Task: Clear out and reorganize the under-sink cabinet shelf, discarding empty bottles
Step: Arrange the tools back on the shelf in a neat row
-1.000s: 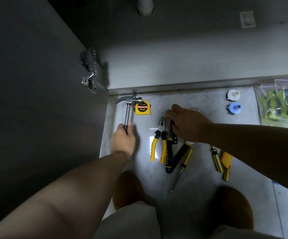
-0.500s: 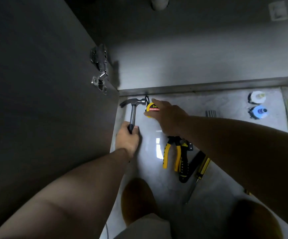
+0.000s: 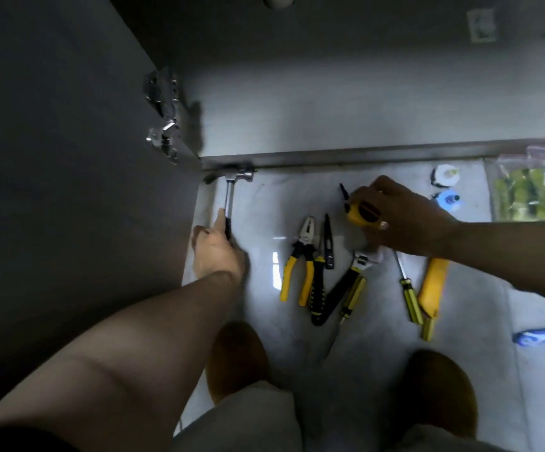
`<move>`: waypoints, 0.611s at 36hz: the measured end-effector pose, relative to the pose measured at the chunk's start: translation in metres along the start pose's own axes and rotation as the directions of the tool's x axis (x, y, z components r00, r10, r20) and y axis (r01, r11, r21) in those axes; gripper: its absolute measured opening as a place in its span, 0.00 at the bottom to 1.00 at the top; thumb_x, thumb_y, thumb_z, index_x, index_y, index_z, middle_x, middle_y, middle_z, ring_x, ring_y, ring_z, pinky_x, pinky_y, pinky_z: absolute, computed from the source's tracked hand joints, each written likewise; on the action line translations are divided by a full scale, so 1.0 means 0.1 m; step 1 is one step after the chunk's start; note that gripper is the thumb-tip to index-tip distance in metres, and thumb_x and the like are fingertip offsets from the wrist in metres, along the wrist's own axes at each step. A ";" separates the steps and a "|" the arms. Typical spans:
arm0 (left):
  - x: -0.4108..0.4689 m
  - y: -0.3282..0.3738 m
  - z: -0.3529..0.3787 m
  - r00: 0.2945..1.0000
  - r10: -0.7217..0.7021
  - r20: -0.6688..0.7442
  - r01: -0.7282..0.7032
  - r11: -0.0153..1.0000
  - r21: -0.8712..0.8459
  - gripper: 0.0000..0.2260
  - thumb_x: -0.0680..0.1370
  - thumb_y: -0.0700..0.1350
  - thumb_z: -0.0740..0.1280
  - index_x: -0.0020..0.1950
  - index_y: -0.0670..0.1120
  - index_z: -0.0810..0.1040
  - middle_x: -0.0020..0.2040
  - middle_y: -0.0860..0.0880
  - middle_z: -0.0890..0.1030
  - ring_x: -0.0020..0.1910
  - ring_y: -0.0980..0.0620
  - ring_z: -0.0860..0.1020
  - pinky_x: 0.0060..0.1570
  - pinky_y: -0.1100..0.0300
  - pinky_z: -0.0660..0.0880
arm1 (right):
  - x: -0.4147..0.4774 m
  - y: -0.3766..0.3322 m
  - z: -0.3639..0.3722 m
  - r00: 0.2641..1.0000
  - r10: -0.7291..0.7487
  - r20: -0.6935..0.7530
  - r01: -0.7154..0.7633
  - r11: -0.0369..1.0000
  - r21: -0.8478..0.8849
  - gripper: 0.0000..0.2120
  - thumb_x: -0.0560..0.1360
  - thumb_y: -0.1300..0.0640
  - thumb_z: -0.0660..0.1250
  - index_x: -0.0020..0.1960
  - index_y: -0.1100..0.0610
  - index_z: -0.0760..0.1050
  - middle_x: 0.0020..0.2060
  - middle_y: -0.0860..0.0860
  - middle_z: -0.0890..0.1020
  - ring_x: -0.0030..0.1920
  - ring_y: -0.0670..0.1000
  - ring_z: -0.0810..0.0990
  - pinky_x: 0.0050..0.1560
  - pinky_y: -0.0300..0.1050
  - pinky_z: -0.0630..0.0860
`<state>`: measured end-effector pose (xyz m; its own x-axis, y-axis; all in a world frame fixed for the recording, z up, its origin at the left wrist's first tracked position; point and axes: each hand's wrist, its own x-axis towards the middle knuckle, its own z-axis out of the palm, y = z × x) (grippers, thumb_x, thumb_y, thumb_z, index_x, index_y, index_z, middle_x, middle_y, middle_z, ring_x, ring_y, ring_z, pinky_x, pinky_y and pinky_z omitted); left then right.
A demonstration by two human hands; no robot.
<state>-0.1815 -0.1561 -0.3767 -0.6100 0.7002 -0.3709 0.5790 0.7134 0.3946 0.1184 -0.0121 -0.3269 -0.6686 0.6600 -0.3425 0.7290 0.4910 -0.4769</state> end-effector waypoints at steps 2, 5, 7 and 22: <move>0.01 0.03 0.02 1.000 0.023 -0.002 -0.023 1.000 0.020 0.28 0.80 0.40 0.61 0.80 0.53 0.64 0.60 0.39 0.70 0.55 0.38 0.74 0.64 0.51 0.73 | -0.30 0.19 -0.01 0.996 0.092 0.008 -0.091 0.996 -0.014 0.29 0.71 0.52 0.75 0.70 0.49 0.70 0.55 0.52 0.70 0.47 0.54 0.76 0.45 0.47 0.74; 0.04 0.06 0.05 1.000 0.028 -0.013 -0.027 0.996 0.087 0.26 0.80 0.41 0.61 0.79 0.53 0.65 0.62 0.37 0.71 0.57 0.36 0.74 0.64 0.48 0.72 | -0.69 0.39 0.03 0.977 0.209 0.035 -0.207 0.977 -0.046 0.29 0.71 0.52 0.75 0.69 0.51 0.70 0.53 0.53 0.70 0.51 0.58 0.77 0.46 0.48 0.75; 0.04 0.08 0.08 1.000 0.010 -0.025 -0.007 0.990 0.142 0.26 0.80 0.42 0.62 0.78 0.53 0.65 0.63 0.37 0.70 0.61 0.35 0.72 0.64 0.45 0.71 | -0.88 0.46 0.08 0.962 0.270 0.037 -0.269 0.962 -0.042 0.28 0.71 0.50 0.75 0.69 0.50 0.70 0.53 0.52 0.70 0.53 0.59 0.76 0.49 0.51 0.77; -0.50 0.67 0.45 0.840 0.535 0.092 -0.542 0.831 0.121 0.19 0.75 0.52 0.71 0.63 0.52 0.71 0.58 0.47 0.70 0.57 0.43 0.71 0.55 0.47 0.72 | -0.99 0.65 0.13 0.818 0.565 -0.113 -0.575 0.810 -0.114 0.22 0.76 0.58 0.67 0.68 0.52 0.67 0.61 0.58 0.67 0.63 0.62 0.68 0.48 0.58 0.78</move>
<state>-0.0875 -0.1423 -0.3689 -0.1532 0.9721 -0.1777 0.8775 0.2165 0.4279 0.2303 -0.0524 -0.3344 -0.1184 0.8813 -0.4575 0.9918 0.0830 -0.0968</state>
